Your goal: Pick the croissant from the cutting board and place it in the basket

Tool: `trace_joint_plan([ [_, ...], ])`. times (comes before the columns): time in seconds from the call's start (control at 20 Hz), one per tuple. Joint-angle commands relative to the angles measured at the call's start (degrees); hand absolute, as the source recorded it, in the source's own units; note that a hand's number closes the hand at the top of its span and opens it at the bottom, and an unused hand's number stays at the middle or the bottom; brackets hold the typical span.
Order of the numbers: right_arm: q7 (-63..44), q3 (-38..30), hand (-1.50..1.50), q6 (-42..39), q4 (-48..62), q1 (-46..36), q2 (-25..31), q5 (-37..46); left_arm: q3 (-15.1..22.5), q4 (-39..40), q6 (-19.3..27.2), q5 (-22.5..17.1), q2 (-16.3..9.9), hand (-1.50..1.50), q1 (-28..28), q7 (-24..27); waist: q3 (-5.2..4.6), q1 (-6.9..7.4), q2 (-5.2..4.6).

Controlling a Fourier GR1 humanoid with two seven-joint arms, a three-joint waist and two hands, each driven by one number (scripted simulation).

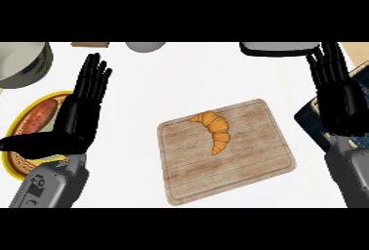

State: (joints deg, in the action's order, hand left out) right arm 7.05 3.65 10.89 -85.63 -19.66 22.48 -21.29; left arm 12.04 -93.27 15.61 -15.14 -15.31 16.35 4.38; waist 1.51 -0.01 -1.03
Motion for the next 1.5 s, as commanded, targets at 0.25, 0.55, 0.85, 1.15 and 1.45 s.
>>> trace_joint_plan([
  [0.25,-0.7,5.8,1.5,-9.7,15.1,-8.5,7.9,9.2,-5.1,9.9,2.1,4.2,-8.5,0.0,-2.5,-8.3,-1.44,3.44,-0.31],
  [0.55,10.0,15.2,-1.5,10.2,19.6,-13.2,-13.9,22.6,-3.9,8.8,0.4,3.0,-8.1,0.0,-4.6,-11.4,-1.52,2.78,0.77],
  [0.85,-9.2,16.0,-1.5,23.1,21.0,-17.6,-8.7,35.4,-4.2,12.2,1.5,3.7,-5.7,0.0,-5.2,-9.0,-1.71,0.08,1.25],
  [1.15,-31.1,24.4,-1.5,-2.8,16.5,-24.0,3.8,37.2,-7.1,12.9,-0.3,2.4,-9.2,0.0,-4.3,-10.9,-1.91,-1.06,2.01],
  [1.45,-43.1,25.5,-1.5,-25.9,7.5,-25.6,9.8,26.8,-6.7,11.4,0.7,3.3,-8.5,0.0,-5.3,-11.3,-1.67,-1.63,1.96],
])
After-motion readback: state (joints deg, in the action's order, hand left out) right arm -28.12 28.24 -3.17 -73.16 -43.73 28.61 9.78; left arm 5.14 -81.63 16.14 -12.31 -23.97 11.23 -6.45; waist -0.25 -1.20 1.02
